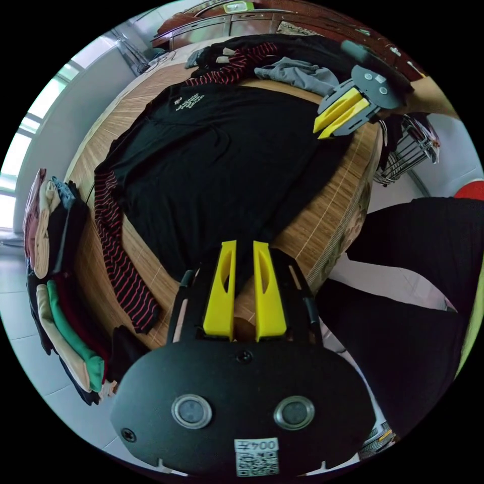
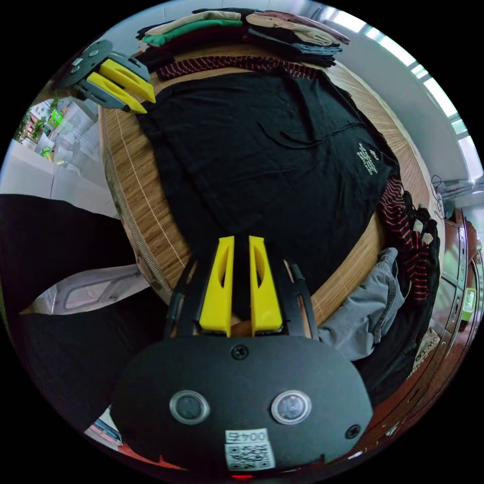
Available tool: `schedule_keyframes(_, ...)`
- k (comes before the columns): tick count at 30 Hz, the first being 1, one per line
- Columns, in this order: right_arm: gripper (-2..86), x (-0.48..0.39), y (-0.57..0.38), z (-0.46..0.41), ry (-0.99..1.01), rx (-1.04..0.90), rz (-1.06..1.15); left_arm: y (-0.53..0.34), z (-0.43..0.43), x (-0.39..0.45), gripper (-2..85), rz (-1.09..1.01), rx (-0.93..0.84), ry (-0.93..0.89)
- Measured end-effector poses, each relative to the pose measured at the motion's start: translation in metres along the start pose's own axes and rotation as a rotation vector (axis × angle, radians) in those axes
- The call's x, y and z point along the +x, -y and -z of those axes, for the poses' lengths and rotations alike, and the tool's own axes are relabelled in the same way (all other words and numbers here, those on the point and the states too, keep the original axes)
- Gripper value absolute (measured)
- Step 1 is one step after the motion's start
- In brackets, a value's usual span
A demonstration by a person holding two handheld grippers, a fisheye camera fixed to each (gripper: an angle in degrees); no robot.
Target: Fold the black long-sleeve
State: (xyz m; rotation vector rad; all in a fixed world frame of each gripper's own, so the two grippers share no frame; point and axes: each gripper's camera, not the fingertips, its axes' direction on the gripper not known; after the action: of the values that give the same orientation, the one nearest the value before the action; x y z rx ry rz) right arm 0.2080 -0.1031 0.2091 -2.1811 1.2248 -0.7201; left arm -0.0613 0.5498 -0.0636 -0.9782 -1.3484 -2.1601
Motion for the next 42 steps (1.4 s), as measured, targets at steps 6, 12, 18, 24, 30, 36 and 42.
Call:
schedule_keyframes(6, 7.3, 0.003, 0.003, 0.002, 0.031, 0.002, 0.045, -0.017, -0.025, -0.003, 6.3, 0.011, 0.010, -0.030)
schedule_keyframes(12, 1.4, 0.016, 0.007, -0.006, -0.046, 0.012, 0.025, -0.027, -0.049, -0.002, 6.5, 0.019, 0.020, -0.033)
schedule_keyframes(18, -0.4, 0.032, 0.010, -0.003, -0.015, 0.023, 0.043, -0.028, -0.066, 0.009, 9.0, 0.003, 0.050, -0.031)
schedule_keyframes(24, -0.6, 0.061, -0.008, 0.035, 0.193, 0.082, -0.037, -0.018, -0.074, 0.043, 12.2, -0.074, 0.103, 0.001)
schedule_keyframes(30, -0.6, 0.099, -0.016, 0.037, 0.288, 0.122, -0.147, 0.018, -0.091, 0.067, 12.4, -0.044, 0.110, 0.091)
schedule_keyframes(36, -0.7, 0.127, -0.024, 0.040, 0.354, 0.166, -0.202, 0.041, -0.111, 0.081, 10.8, -0.102, 0.035, 0.213)
schedule_keyframes(42, -0.7, 0.131, -0.029, 0.037, 0.341, 0.140, -0.142, 0.030, -0.071, 0.065, 1.6, -0.087, 0.057, 0.251)
